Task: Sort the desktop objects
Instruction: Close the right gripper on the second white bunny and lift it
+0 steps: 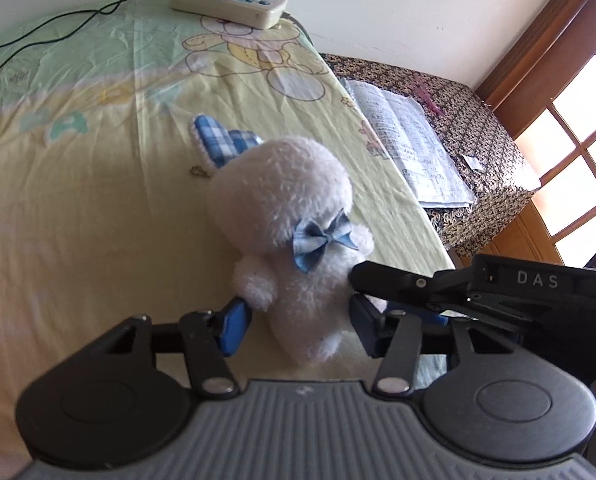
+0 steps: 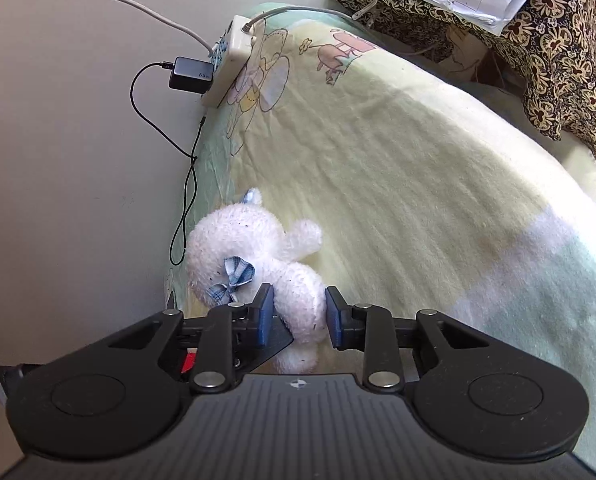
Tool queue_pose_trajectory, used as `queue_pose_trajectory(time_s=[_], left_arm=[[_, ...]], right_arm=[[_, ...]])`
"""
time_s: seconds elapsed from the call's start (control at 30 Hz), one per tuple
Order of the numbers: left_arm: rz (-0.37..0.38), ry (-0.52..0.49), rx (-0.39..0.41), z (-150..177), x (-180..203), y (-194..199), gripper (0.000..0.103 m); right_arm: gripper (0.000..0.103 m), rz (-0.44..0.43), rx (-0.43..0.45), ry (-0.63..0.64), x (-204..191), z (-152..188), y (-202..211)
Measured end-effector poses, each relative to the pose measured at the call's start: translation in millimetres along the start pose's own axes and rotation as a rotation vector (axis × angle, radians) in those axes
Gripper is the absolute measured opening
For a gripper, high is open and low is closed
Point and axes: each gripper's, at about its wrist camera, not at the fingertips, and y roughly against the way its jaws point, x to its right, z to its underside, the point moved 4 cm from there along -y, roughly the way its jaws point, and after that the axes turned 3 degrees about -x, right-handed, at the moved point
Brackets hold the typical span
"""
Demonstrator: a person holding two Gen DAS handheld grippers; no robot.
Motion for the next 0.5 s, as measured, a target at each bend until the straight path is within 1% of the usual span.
queue_pose_trajectory(time_s=[0.03, 0.07, 0.13, 0.17, 0.2, 0.3, 0.37, 0.4, 0.43, 0.5], left_arm=[[0.003, -0.013, -0.007, 3.8, 0.5, 2.9, 0.051], [0.004, -0.031, -0.016, 9.0, 1.6, 6.7, 0.047], [0.01, -0.073, -0.04, 23.3, 3.8, 15.6, 0.046], [0.025, -0.092, -0.06, 32.4, 4.6, 19.1, 0.046], [0.035, -0.107, -0.081, 43.5, 4.9, 21.9, 0.046], [0.02, -0.148, -0.118, 71.2, 4.8, 28.2, 0.046], [0.005, -0.161, -0.101, 79.4, 1.6, 36.5, 0.046], [-0.001, -0.154, -0.081, 78.2, -1.1, 41.2, 0.046], [-0.01, -0.142, -0.057, 72.1, -3.8, 45.2, 0.046], [-0.031, -0.115, -0.007, 53.7, -8.0, 49.5, 0.048]], right_arm=[[0.03, -0.001, -0.009, -0.006, 0.6, 4.0, 1.5], [0.03, 0.0, -0.023, -0.009, 0.8, 9.5, 3.0], [0.028, 0.008, -0.062, 0.02, -1.9, 22.9, 4.6], [0.025, 0.009, -0.095, 0.039, -4.0, 31.8, 5.9], [0.019, 0.003, -0.13, 0.052, -5.6, 40.9, 6.4], [0.015, 0.066, -0.177, 0.139, -9.0, 64.4, 11.2], [0.017, 0.09, -0.141, 0.202, -13.4, 69.4, 22.6], [0.021, 0.095, -0.111, 0.227, -16.3, 67.3, 29.6], [0.026, 0.095, -0.079, 0.241, -19.1, 62.5, 36.3], [0.033, 0.088, -0.018, 0.255, -25.3, 45.9, 44.1]])
